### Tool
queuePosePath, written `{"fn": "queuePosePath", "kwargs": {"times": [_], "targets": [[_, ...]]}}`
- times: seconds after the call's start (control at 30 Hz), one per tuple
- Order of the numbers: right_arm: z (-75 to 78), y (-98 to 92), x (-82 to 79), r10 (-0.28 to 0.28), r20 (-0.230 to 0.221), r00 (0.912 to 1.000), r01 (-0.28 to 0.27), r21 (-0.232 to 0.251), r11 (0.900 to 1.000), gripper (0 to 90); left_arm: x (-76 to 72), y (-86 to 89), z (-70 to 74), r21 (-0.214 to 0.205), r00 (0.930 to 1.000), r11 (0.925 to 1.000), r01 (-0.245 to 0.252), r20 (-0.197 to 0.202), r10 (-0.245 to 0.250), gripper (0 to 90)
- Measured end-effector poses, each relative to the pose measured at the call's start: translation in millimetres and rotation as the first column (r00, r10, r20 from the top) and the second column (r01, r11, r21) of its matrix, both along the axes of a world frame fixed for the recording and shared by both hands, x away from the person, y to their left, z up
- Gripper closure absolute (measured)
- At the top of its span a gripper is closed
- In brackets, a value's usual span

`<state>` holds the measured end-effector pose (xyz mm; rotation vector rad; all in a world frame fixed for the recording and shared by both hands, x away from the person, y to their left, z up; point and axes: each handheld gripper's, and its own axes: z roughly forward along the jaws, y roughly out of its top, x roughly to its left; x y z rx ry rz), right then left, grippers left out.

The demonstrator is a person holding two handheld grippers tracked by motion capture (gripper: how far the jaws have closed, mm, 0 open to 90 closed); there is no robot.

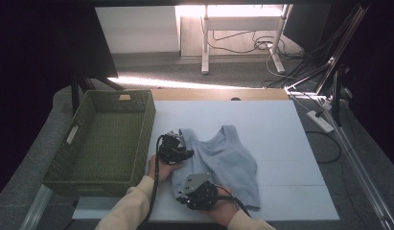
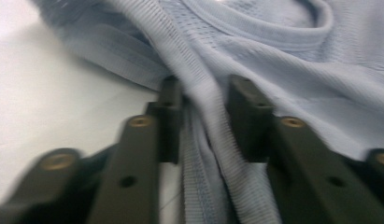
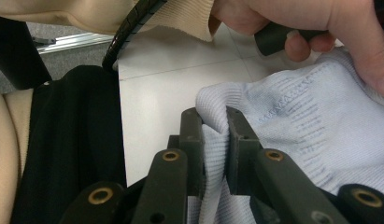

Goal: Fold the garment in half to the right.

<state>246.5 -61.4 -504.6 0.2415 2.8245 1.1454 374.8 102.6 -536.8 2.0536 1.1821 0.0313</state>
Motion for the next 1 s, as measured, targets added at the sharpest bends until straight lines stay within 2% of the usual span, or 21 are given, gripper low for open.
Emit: {"fn": "queuePosePath", "kwargs": {"times": [0.1, 0.2, 0.33, 0.63, 0.87, 1.0], "targets": [[0.1, -0.3, 0.0, 0.000, 0.001, 1.0000, 0.000, 0.000, 1.0000, 79.5, -0.2, -0.2, 0.0, 0.004, 0.9999, 0.9999, 0.010, 0.004, -0.010, 77.2], [0.2, -0.9, 0.1, -0.001, -0.002, 1.0000, 0.001, 0.005, 1.0000, 79.5, -0.2, 1.3, -0.1, -0.010, 1.0000, 0.9999, 0.008, 0.000, -0.008, 79.8], [0.5, -2.1, 0.7, -0.004, -0.003, 1.0000, 0.004, 0.003, 1.0000, 79.6, -2.0, 4.1, 4.9, -0.027, 0.9996, 0.9996, -0.008, 0.025, 0.009, 80.4], [6.5, -7.8, 0.6, -0.027, 0.006, 0.9996, 0.026, 0.040, 0.9988, 79.9, -2.6, 14.0, 21.5, -0.086, 0.9984, 0.9961, -0.020, 0.051, 0.025, 80.8], [10.8, -11.2, 0.6, -0.032, 0.005, 0.9995, 0.032, 0.077, 0.9965, 80.0, -4.4, 17.1, 33.6, -0.100, 0.9970, 0.9949, -0.011, 0.075, 0.018, 81.7], [16.0, -12.1, -0.7, -0.032, 0.013, 0.9994, 0.031, 0.106, 0.9939, 80.0, -5.2, 19.4, 36.0, -0.114, 0.9968, 0.9933, -0.018, 0.076, 0.027, 81.8]]}}
